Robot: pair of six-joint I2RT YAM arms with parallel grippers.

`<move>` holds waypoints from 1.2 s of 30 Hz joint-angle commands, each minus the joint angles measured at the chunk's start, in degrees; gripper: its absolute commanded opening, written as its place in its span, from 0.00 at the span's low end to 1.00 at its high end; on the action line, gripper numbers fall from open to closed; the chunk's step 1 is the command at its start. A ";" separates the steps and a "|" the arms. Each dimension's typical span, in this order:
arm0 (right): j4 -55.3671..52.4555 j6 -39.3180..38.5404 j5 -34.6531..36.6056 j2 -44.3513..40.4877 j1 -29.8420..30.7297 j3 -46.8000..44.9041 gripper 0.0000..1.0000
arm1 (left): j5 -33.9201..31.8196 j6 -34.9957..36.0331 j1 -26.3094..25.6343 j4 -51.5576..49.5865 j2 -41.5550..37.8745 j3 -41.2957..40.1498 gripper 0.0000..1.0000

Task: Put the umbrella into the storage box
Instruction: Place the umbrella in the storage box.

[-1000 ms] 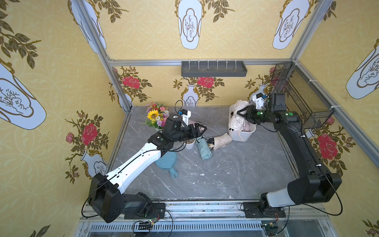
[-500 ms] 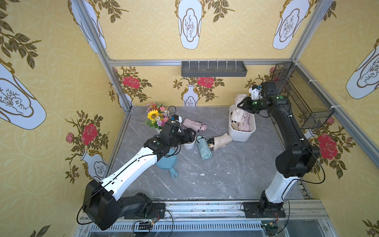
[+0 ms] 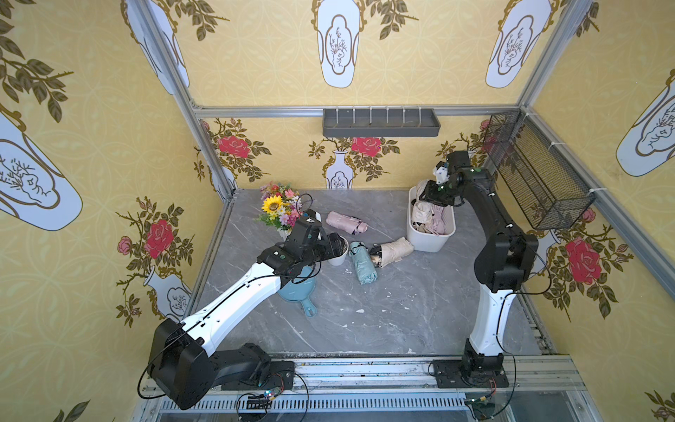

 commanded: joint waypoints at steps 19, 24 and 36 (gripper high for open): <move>-0.45 -3.95 2.27 16.99 0.90 6.25 0.55 | 4.25 -0.65 -0.06 -1.28 4.09 1.69 0.80; 3.76 -4.18 1.20 9.02 1.11 2.72 0.70 | 4.32 -1.56 -0.39 -1.71 2.91 1.71 0.80; 3.40 -2.11 1.19 -16.65 0.24 -11.56 0.74 | 1.48 -4.32 -2.76 -4.77 1.34 2.75 0.78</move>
